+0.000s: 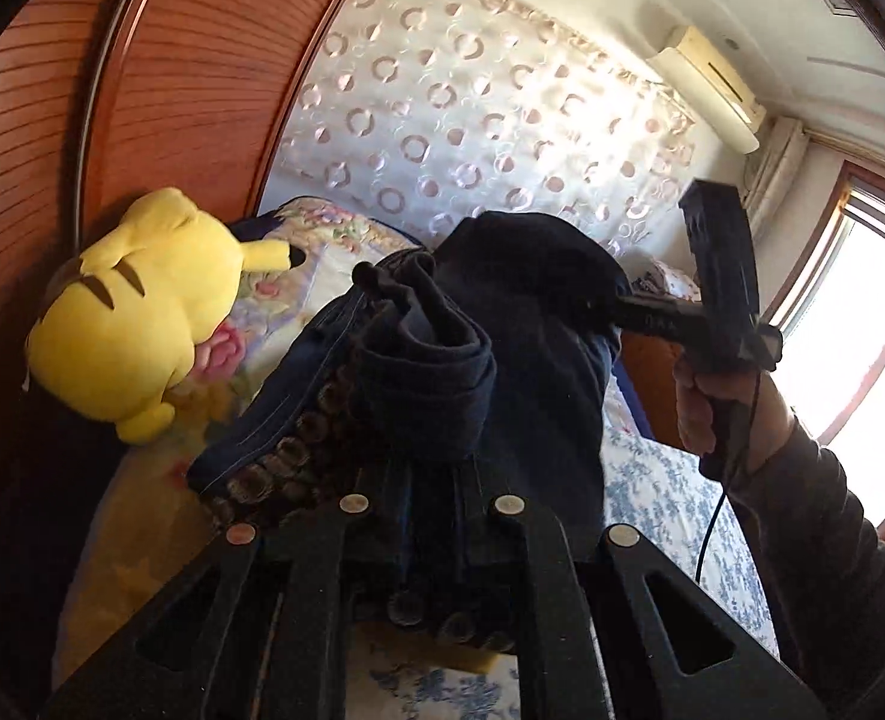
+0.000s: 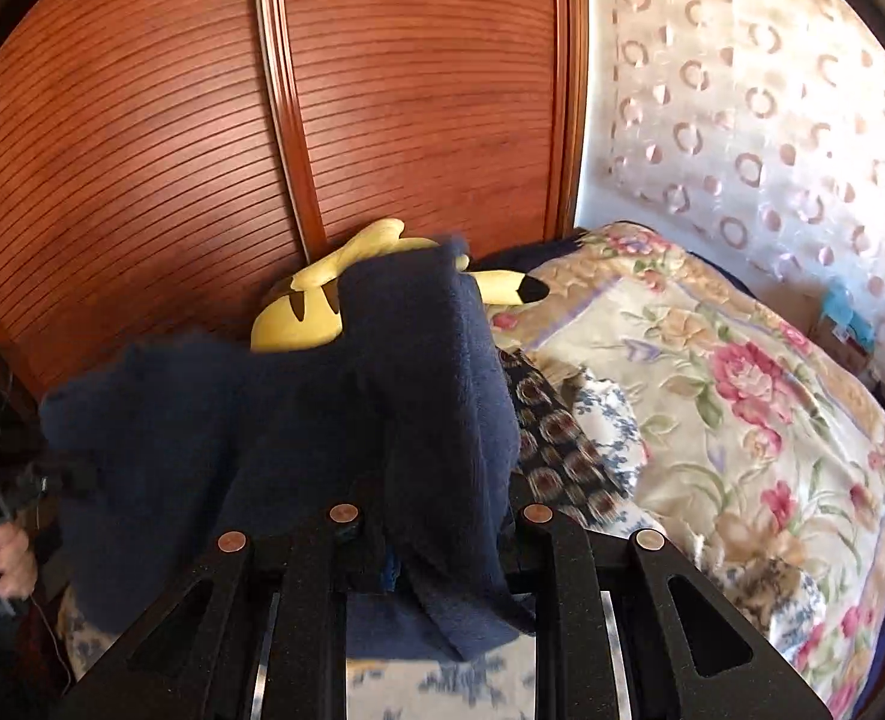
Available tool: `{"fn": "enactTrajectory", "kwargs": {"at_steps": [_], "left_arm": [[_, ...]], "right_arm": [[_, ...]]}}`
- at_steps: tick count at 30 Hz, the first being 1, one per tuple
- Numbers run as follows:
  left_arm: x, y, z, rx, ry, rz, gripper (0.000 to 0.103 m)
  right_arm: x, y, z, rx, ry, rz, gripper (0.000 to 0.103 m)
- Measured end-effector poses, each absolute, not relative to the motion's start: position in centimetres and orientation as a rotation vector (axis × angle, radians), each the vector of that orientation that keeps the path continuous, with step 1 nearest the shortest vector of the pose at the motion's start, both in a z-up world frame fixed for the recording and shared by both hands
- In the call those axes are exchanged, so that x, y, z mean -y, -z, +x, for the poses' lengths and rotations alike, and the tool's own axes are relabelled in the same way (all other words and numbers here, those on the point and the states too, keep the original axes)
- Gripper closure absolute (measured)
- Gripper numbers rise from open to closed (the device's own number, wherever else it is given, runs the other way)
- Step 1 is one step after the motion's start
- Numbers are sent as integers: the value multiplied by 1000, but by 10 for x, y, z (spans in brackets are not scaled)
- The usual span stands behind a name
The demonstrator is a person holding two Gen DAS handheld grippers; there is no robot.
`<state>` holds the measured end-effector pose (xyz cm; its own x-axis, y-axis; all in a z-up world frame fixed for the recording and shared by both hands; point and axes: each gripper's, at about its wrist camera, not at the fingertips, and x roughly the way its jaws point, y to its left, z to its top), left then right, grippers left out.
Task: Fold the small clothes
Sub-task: 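Carry the shirt bundle with the right tool onto the patterned cushion and release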
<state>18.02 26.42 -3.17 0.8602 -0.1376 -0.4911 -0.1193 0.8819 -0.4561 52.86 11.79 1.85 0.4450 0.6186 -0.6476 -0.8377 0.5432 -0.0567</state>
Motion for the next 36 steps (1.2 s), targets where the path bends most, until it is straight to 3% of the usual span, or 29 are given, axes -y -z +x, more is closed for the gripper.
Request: {"fn": "enactTrajectory", "kwargs": {"at_steps": [4, 9, 10, 14, 17, 22, 28, 36], "left_arm": [[-264, 40, 177, -557, -11, -484, 92], [-262, 39, 168, -582, -32, -452, 88], [-259, 36, 165, -583, -35, -448, 86], [-258, 22, 155, -528, -43, -404, 53], [-256, 5, 143, -445, -49, -381, 22], [-245, -3, 161, -470, -54, -298, 21], [-235, 23, 195, -586, -129, -169, 21], [-222, 27, 186, -598, -162, -83, 21]], "right_arm": [[-117, -12, 538, -617, -945, -386, 78], [-113, -27, 527, -561, -844, -385, 51], [-108, -36, 514, -535, -813, -374, 50], [-84, -55, 481, -418, -757, -321, 50], [-73, -56, 456, -390, -827, -313, 50], [-73, -33, 444, -446, -904, -334, 50], [-73, -8, 458, -544, -898, -319, 50], [-87, -23, 460, -548, -839, -278, 49]]}}
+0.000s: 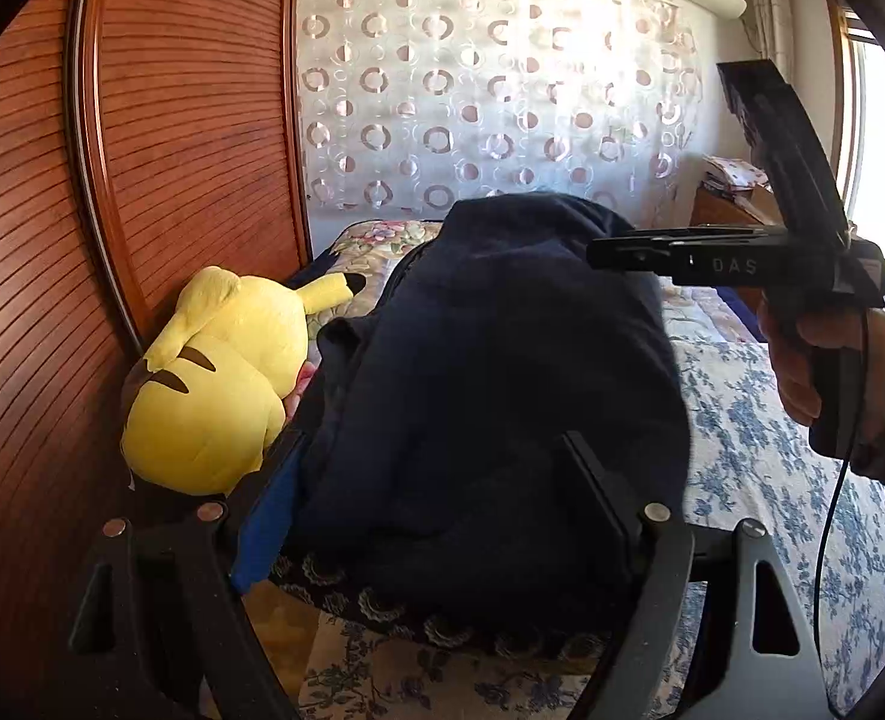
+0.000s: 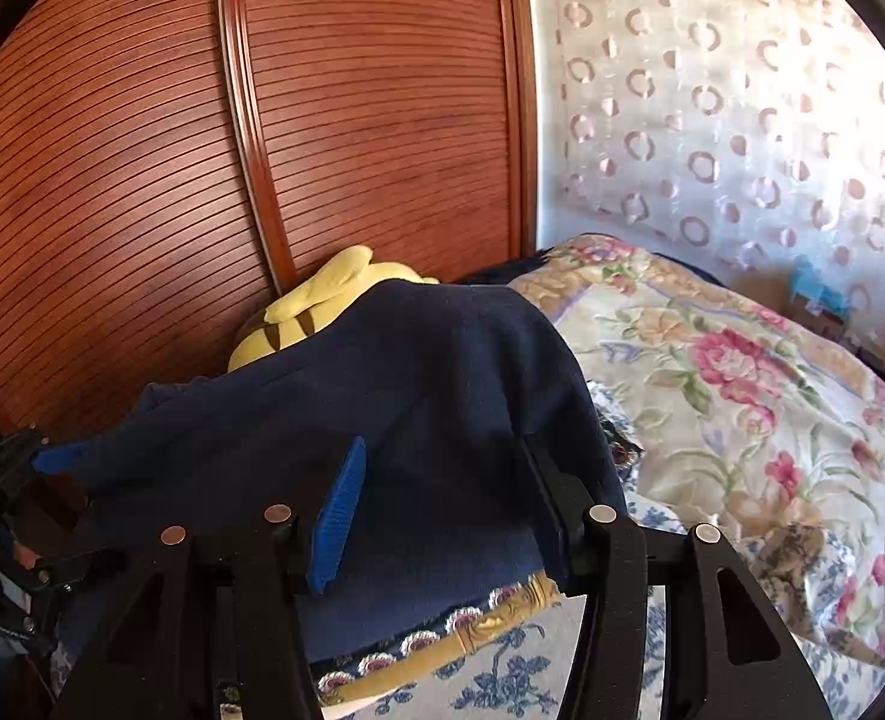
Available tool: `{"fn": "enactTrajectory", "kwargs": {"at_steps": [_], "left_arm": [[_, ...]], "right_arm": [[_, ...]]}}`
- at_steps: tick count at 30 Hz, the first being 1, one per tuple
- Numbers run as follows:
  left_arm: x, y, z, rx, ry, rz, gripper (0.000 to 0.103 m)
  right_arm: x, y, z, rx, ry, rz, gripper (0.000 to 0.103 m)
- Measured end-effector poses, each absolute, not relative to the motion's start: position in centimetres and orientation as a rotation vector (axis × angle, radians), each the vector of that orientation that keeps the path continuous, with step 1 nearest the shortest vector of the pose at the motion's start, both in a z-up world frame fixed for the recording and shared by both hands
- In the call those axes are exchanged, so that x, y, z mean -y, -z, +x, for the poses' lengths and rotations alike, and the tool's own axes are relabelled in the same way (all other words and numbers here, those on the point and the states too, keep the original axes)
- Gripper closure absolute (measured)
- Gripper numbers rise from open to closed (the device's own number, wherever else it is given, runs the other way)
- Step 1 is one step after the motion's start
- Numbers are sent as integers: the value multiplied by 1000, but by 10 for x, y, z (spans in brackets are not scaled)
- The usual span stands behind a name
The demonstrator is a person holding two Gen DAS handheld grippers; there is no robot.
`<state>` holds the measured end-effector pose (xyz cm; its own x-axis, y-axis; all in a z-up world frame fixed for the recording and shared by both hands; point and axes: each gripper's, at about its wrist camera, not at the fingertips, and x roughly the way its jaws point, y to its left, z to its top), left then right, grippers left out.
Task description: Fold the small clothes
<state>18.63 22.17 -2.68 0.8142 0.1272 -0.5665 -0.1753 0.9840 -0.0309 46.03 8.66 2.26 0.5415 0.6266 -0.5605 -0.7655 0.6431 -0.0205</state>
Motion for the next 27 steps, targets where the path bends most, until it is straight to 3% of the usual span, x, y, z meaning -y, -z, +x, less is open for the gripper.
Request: {"fn": "enactTrajectory", "kwargs": {"at_steps": [14, 27], "left_arm": [[-155, 4, 156, -542, -46, -34, 17], [-71, -5, 131, -522, 118, -16, 17]], "right_arm": [[-10, -24, 348, -480, -800, -238, 48], [96, -19, 224, -452, -624, -173, 32]]}}
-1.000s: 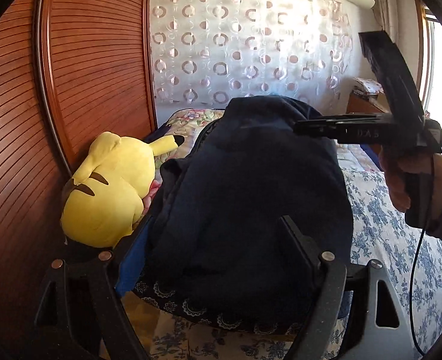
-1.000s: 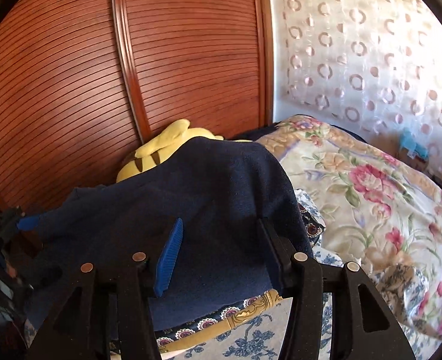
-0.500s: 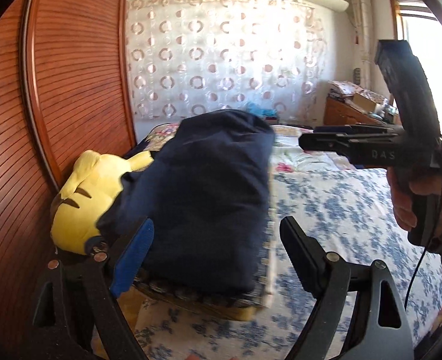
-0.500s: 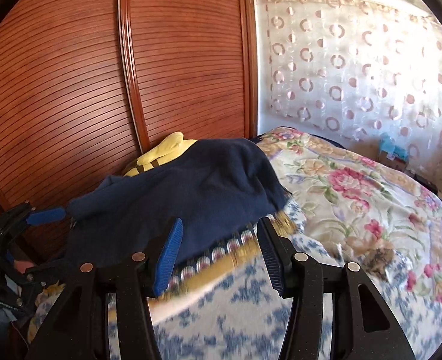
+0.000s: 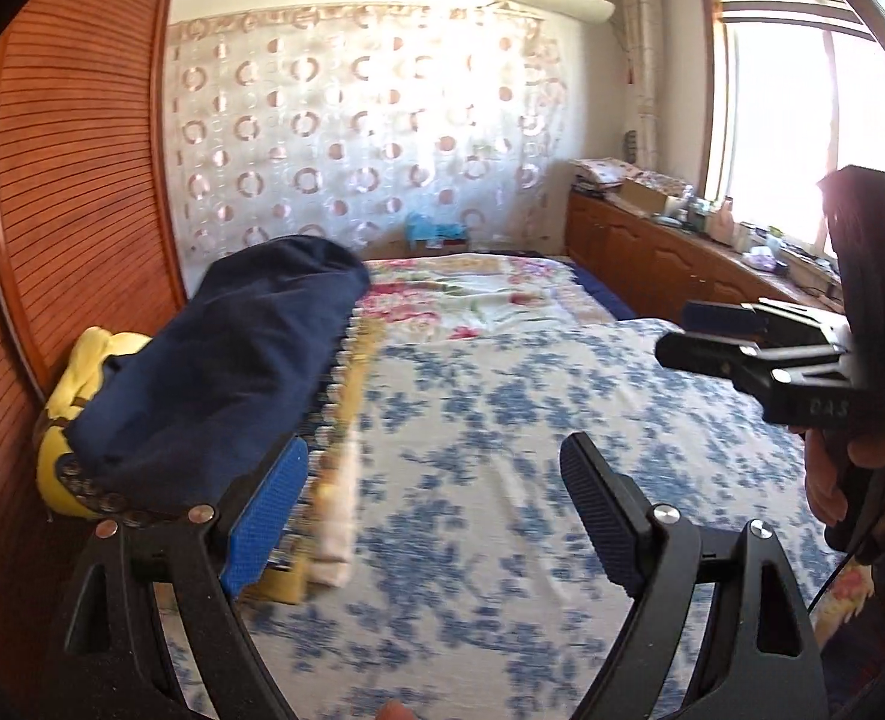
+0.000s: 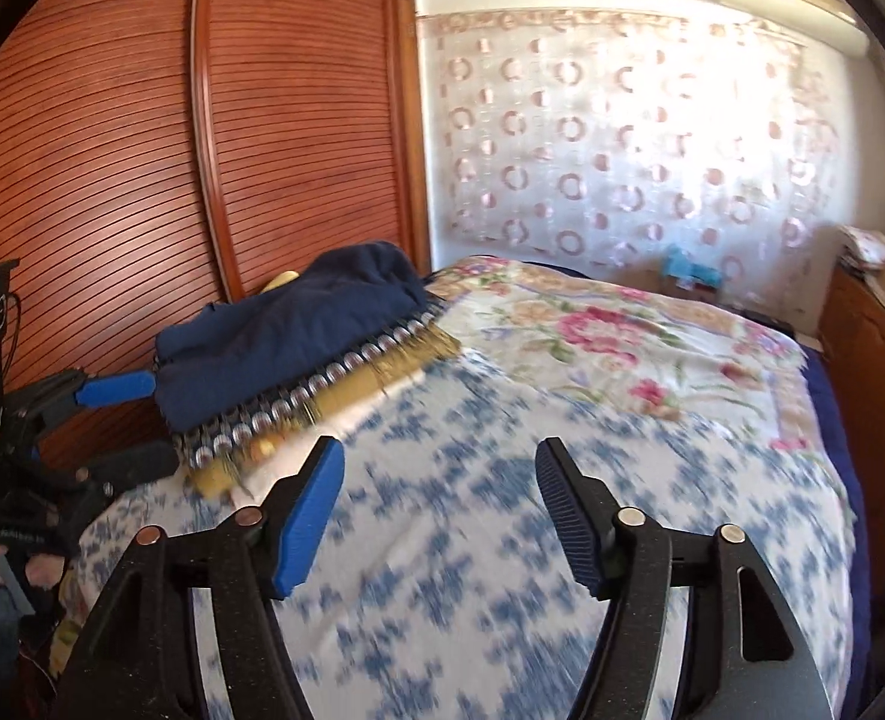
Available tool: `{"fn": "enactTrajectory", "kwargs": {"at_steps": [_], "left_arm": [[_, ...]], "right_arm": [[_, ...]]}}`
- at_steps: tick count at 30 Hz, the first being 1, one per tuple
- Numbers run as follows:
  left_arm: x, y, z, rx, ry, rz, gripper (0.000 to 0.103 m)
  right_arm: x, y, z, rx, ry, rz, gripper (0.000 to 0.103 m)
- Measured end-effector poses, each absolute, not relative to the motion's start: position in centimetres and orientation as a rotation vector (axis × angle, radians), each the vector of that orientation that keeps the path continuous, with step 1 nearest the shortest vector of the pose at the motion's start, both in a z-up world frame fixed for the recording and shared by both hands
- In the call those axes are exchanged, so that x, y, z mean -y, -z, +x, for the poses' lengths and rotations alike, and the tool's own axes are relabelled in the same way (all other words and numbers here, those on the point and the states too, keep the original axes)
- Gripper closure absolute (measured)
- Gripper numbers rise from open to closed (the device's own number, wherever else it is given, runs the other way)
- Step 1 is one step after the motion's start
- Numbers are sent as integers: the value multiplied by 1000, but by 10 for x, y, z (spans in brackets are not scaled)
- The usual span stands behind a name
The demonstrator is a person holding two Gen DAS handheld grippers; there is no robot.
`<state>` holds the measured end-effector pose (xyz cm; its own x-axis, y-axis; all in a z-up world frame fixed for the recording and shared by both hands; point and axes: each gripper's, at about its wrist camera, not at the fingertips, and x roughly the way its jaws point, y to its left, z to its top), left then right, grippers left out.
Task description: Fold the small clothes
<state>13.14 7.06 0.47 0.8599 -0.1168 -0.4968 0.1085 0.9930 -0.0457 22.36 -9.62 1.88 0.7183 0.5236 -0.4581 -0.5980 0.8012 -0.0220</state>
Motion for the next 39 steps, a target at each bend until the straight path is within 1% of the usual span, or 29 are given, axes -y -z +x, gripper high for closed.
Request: {"fn": "enactTrajectory", "kwargs": {"at_steps": [5, 17, 21, 24, 35, 39], "left_arm": [[-43, -11, 121, -512, 145, 2, 17], [-15, -38, 92, -469, 150, 7, 17], [-13, -50, 85, -447, 142, -4, 17], [-12, -56, 82, -434, 121, -3, 17], [-8, -68, 74, -410, 80, -3, 17], [-7, -68, 72, -402, 76, -1, 17]], "right_arm": [[130, -18, 180, -447, -549, -149, 25], [179, -34, 86, -394, -437, -64, 25], [189, -45, 64, -368, -410, -44, 23], [192, -50, 51, -340, -380, -34, 21], [193, -52, 17, -276, -288, -35, 21], [189, -46, 25, -280, -290, -33, 21]]}}
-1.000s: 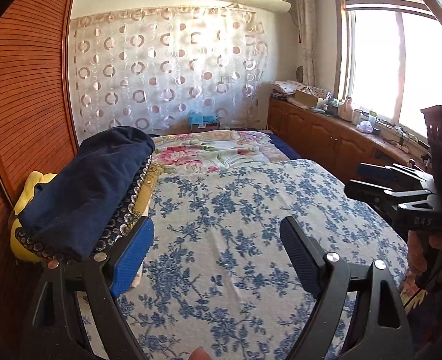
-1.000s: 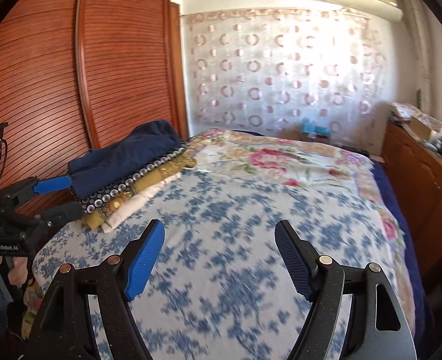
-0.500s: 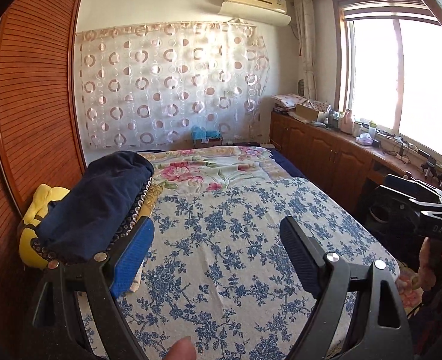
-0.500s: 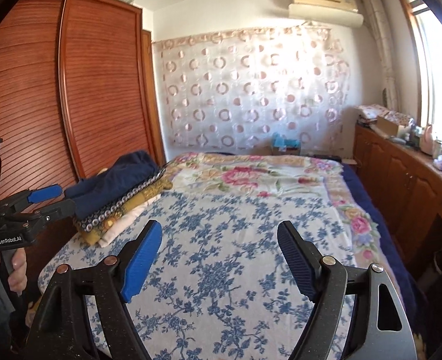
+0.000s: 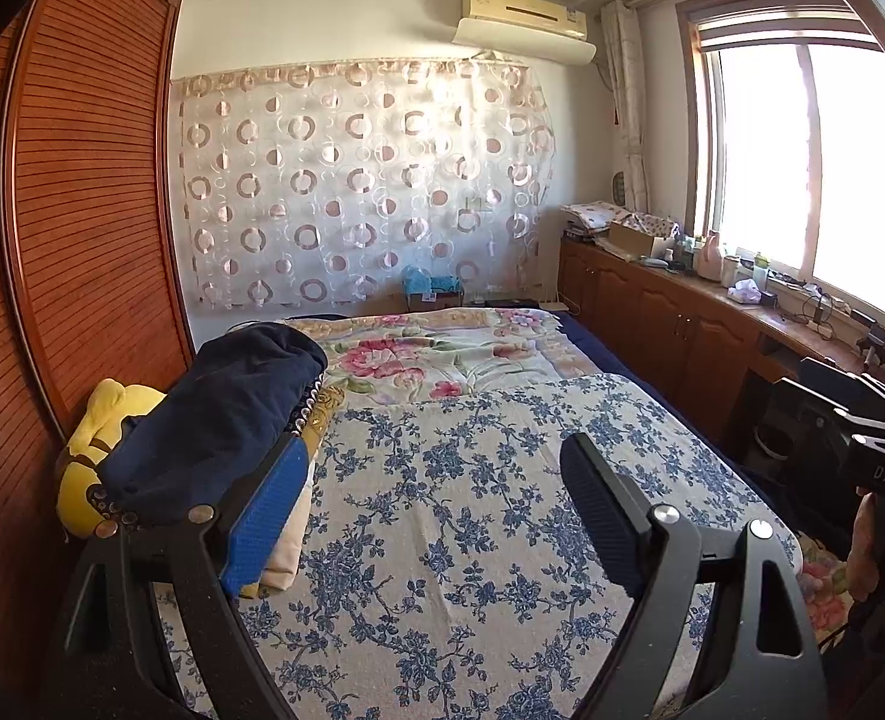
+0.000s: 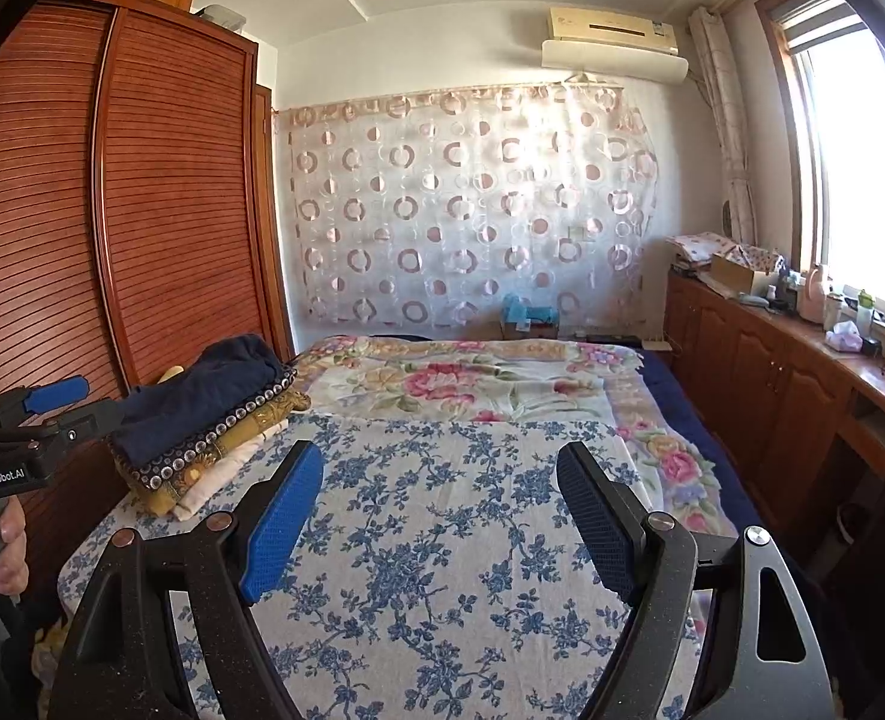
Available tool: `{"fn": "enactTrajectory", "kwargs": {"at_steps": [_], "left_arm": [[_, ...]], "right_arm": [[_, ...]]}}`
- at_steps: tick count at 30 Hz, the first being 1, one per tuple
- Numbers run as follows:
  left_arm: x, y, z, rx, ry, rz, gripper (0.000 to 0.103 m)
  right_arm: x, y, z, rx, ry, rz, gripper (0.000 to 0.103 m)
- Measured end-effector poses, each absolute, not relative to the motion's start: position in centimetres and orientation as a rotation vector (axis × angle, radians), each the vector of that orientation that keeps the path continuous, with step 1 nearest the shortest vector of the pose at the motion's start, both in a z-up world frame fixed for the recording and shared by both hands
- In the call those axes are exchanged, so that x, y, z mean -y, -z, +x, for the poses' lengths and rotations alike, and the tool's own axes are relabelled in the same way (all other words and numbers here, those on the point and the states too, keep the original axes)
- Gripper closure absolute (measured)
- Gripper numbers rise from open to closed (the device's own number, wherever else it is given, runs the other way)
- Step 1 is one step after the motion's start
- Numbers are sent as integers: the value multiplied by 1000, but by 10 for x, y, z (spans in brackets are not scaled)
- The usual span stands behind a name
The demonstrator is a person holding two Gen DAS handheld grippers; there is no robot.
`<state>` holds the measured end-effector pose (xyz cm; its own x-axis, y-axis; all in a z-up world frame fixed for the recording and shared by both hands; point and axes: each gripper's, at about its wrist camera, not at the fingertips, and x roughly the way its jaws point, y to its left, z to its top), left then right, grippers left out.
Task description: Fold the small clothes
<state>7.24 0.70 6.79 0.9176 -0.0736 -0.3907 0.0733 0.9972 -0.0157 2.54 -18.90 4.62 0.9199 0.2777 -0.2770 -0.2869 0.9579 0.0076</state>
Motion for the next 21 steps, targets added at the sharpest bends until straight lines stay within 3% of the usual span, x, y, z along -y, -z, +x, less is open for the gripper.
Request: {"fn": "enactTrajectory", "kwargs": {"at_steps": [21], "left_arm": [[-9, -64, 70, -398, 67, -11, 17]], "right_arm": [[196, -41, 36, -284, -291, -34, 21]]}}
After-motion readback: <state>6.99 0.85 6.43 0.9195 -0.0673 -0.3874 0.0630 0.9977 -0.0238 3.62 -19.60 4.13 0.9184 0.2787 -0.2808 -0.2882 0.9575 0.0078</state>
